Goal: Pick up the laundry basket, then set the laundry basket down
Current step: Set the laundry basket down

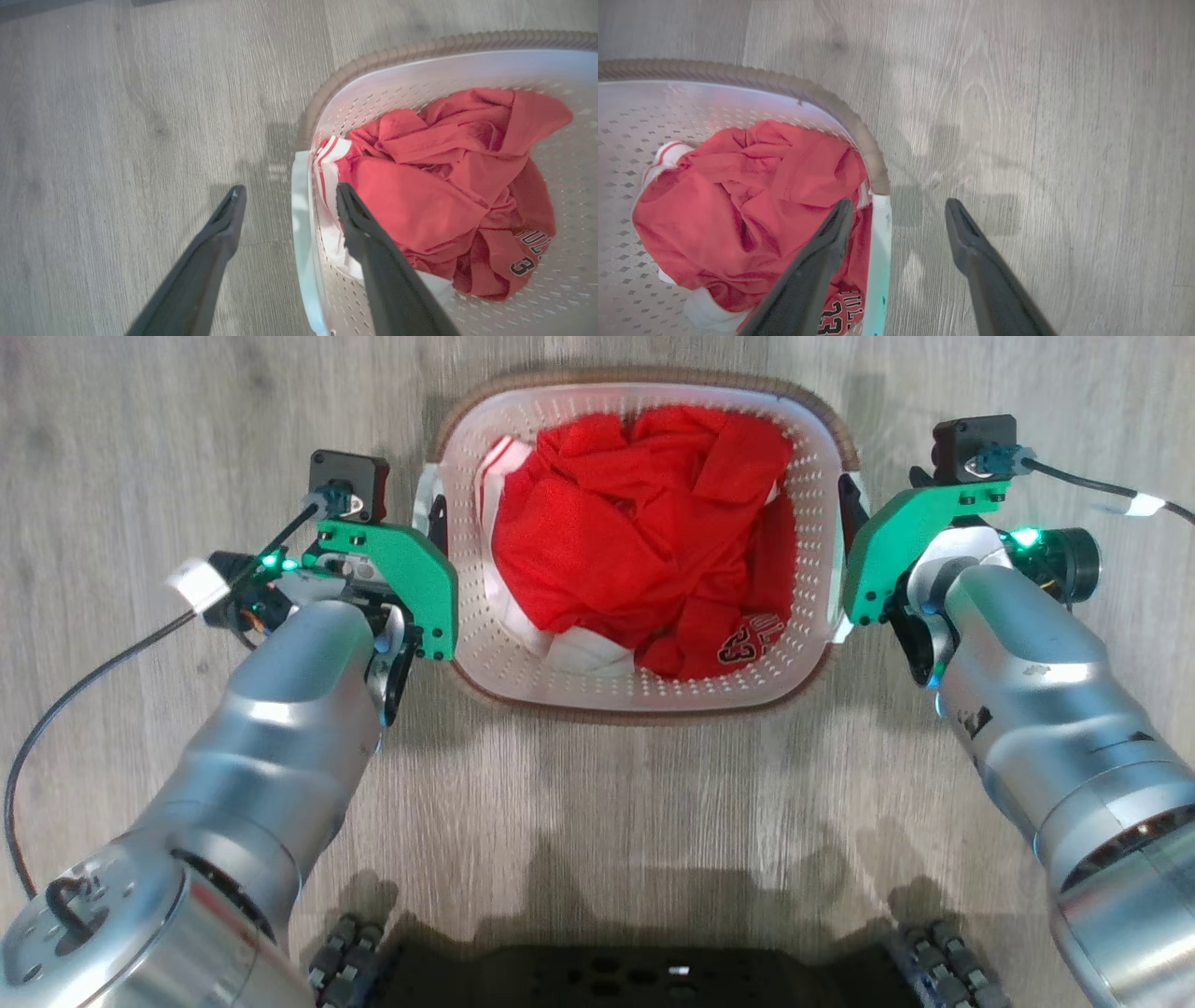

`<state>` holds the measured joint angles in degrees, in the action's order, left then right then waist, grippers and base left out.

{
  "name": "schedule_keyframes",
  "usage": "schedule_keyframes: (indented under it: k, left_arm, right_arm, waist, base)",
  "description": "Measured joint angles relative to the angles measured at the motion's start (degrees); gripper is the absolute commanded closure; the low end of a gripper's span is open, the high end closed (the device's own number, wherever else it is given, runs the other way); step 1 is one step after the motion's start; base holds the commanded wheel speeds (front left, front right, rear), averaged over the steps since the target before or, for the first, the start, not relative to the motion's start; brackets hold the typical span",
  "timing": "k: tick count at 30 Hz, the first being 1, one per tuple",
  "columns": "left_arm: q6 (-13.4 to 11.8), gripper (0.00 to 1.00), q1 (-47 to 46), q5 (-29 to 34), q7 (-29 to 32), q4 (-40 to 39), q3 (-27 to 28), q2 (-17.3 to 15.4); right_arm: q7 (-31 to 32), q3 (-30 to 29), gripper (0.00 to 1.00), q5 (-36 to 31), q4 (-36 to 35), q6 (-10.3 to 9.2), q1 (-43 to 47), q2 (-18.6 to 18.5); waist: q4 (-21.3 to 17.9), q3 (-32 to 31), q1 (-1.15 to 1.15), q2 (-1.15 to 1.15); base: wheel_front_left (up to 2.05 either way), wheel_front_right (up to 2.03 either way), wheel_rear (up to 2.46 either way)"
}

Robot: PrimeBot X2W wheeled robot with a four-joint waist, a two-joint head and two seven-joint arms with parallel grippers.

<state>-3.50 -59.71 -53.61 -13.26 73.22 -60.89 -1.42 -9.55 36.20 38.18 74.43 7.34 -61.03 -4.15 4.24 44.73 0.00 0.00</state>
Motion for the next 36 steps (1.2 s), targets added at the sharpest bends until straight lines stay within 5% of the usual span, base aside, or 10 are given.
schedule_keyframes:
  k: [6, 13, 28, 36]
  left_arm:
    - [0.0, 0.0, 1.7, -0.2, -1.0, -1.6, 2.3, -0.4]
    - [-3.2, 0.0, 6.8, 6.7, -1.1, -15.2, 11.3, -4.9]
    - [-6.6, 0.0, 34.0, 29.5, -1.2, -43.5, 32.8, -9.4]
    - [-6.6, 0.0, 45.0, 35.0, -1.2, -52.0, 39.8, -8.7]
  right_arm:
    - [-3.2, -0.5, 0.0, -0.4, 0.0, 0.0, 0.1, 0.0]
    - [-4.7, -1.5, 0.0, -1.6, -1.8, 0.0, 0.8, 0.0]
    - [-4.7, -23.2, 0.0, -21.3, -28.3, 0.0, 23.2, 0.1]
    - [-4.7, -23.8, 0.0, -22.7, -42.3, 0.0, 36.3, 0.5]
  waist:
    - [-0.2, -4.0, 0.0, 0.0]
    - [-0.6, -9.8, 0.0, 0.0]
    - [-2.2, -25.3, 0.0, 0.0]
    - [-2.6, -31.8, -0.01, 0.0]
  base:
    - [0.0, 0.0, 0.0]
    - [0.0, 0.0, 0.0]
    - [0.0, 0.0, 0.0]
    - [0.0, 0.0, 0.0]
